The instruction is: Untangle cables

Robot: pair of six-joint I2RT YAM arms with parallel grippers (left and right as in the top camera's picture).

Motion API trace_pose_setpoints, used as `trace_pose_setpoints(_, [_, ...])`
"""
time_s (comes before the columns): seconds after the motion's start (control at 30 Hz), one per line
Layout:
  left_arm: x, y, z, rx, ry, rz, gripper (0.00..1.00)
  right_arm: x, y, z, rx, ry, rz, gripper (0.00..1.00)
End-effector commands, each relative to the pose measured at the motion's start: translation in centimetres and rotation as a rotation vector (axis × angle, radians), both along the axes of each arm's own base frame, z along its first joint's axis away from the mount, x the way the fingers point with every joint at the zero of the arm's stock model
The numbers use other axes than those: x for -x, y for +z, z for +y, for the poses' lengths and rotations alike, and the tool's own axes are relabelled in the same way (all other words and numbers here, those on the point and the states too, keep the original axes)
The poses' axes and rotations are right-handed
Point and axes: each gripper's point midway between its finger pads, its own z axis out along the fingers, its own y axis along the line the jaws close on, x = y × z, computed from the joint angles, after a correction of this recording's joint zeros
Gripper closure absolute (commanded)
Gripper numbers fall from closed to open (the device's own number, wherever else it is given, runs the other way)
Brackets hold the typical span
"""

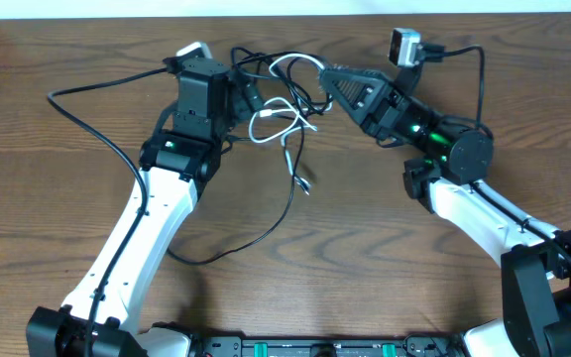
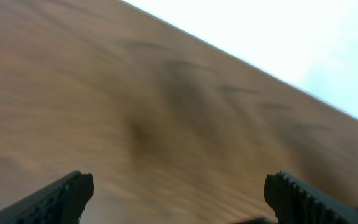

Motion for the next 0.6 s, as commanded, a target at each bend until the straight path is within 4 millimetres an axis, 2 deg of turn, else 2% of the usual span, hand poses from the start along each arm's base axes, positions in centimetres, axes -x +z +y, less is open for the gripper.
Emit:
trace_pose_setpoints(0.0, [0.4, 0.4, 6.1, -0.184, 0.193, 0.008, 0.08, -0.1, 1.5, -1.6, -0.043, -0.037, -0.04, 0.99])
trace_pose_setpoints(0.2, [1.7, -0.9, 10.4, -0.205, 0.285, 0.098, 0.08, -1.3, 1.2, -3.8, -0.018, -0.081, -0.04, 0.99])
trace_pose_setpoints(0.23, [1.9, -1.1, 11.0, -0.205, 0.296, 0.108, 0.14, -1.5, 1.1, -4.2, -0.013, -0.09, -0.041, 0.99])
trace_pose_setpoints(0.3, [2.0, -1.5, 11.3, -0.181, 0.289, 0.125, 0.24, -1.9, 1.0, -5.0, 0.0, -0.105, -0.045, 0.99])
trace_pose_setpoints(0.43, [1.9, -1.9, 10.7, -0.166, 0.214, 0.144, 0.25, -2.4, 0.8, -6.2, 0.013, -0.132, -0.048, 0.99])
trace_pose_setpoints(0.47, [1.9, -1.8, 10.7, -0.17, 0.211, 0.144, 0.34, -2.6, 0.8, -6.5, 0.014, -0.138, -0.047, 0.99])
trace_pose_setpoints(0.53, [1.8, -1.8, 10.6, -0.167, 0.206, 0.143, 0.66, -2.8, 0.7, -7.0, 0.025, -0.148, -0.049, 0.99])
trace_pose_setpoints(0.57, [1.8, -1.8, 10.6, -0.164, 0.203, 0.142, 0.89, -2.8, 0.5, -7.2, 0.036, -0.146, -0.051, 0.99])
